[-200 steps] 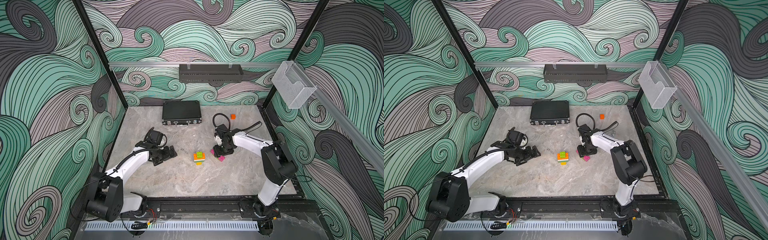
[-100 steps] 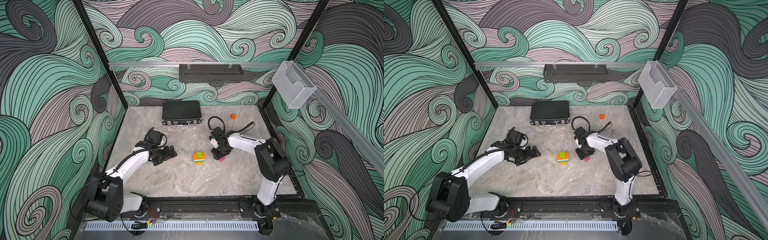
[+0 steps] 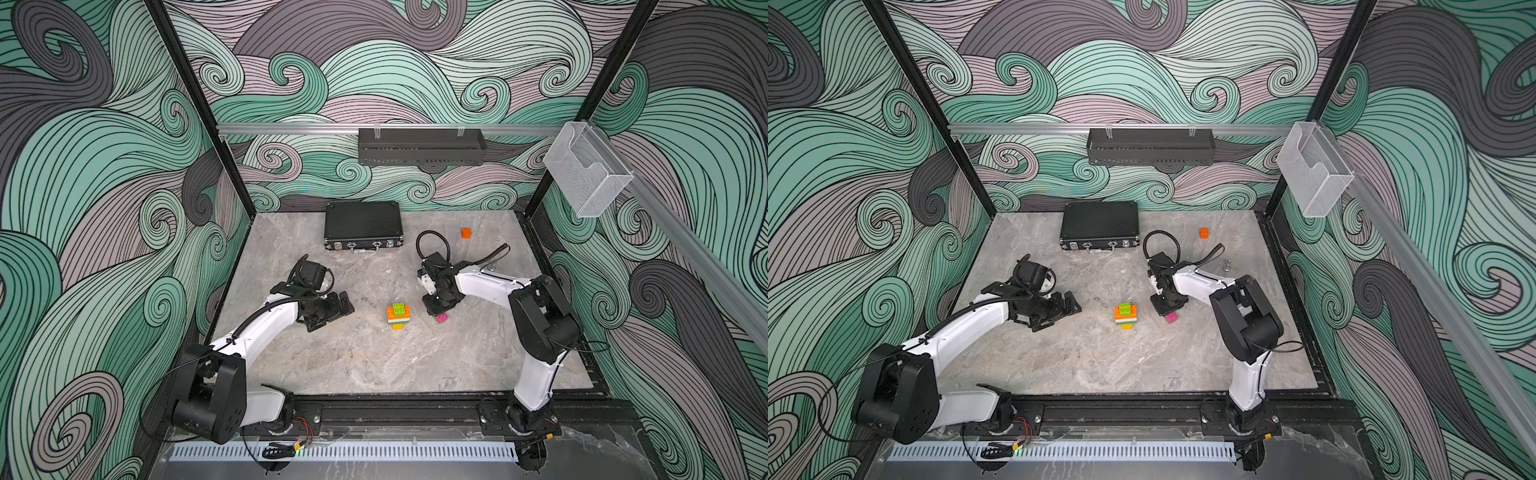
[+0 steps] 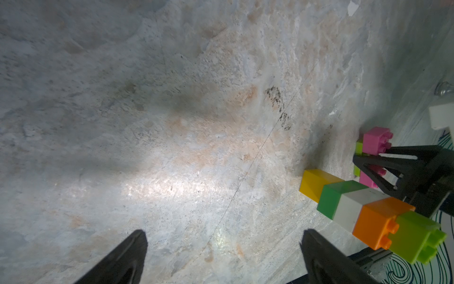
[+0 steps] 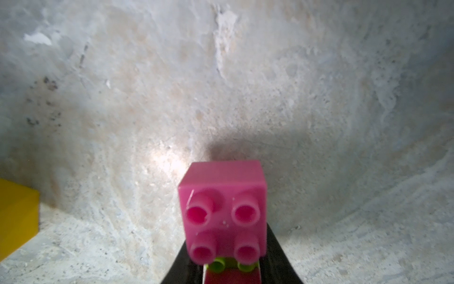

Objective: Assemble a carrot with lego
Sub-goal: Pick up the lego brick from the center of the board.

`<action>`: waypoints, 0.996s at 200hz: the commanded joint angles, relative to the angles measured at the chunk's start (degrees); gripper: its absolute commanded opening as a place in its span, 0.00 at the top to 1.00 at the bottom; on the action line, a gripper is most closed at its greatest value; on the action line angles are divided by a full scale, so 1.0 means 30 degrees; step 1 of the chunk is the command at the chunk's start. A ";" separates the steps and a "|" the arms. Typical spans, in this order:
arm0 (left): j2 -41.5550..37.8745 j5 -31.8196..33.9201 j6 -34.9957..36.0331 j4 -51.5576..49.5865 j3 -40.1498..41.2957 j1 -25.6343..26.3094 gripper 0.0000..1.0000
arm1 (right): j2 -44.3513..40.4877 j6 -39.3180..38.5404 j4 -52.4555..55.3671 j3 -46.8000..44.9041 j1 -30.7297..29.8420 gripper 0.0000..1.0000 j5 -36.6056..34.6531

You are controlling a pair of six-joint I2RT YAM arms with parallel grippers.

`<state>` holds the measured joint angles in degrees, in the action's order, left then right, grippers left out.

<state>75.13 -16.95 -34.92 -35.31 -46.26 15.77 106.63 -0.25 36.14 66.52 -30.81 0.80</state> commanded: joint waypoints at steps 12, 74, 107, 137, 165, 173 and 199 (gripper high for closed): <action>-0.0391 0.0354 0.0268 -0.0476 -0.0458 -0.0186 0.01 | -0.0128 -0.0143 0.0530 0.0405 -0.0043 0.89 0.0162; -0.0563 0.0324 0.0381 -0.0730 -0.0635 -0.0168 0.01 | -0.2431 -0.1323 0.3290 0.2662 -0.0028 1.00 -0.0264; -0.0754 0.0294 0.0491 -0.0919 -0.0700 -0.0164 0.01 | -0.3454 -0.1989 0.5081 0.4729 -0.0119 1.00 0.0040; -0.0743 0.0187 0.0564 -0.1168 -0.0753 -0.0174 0.01 | -0.4702 -0.3603 0.5494 0.6044 -0.0883 1.00 0.0349; -0.0699 -0.0036 0.0565 -0.1179 -0.0611 -0.0182 0.01 | -0.5015 -0.6793 0.6527 0.7117 -0.2374 1.00 0.0634; -0.0671 -0.0099 0.0536 -0.1179 -0.0604 -0.0167 0.02 | -0.5016 -0.7646 0.6900 0.7466 -0.2654 1.00 0.0898; -0.0553 -0.0237 0.0564 -0.1234 -0.0585 -0.0173 0.02 | -0.4636 -1.0228 0.8390 0.8832 -0.3253 1.00 0.2779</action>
<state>73.91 -17.12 -33.98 -36.88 -46.72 15.77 92.12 -20.91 55.18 89.71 -39.57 4.36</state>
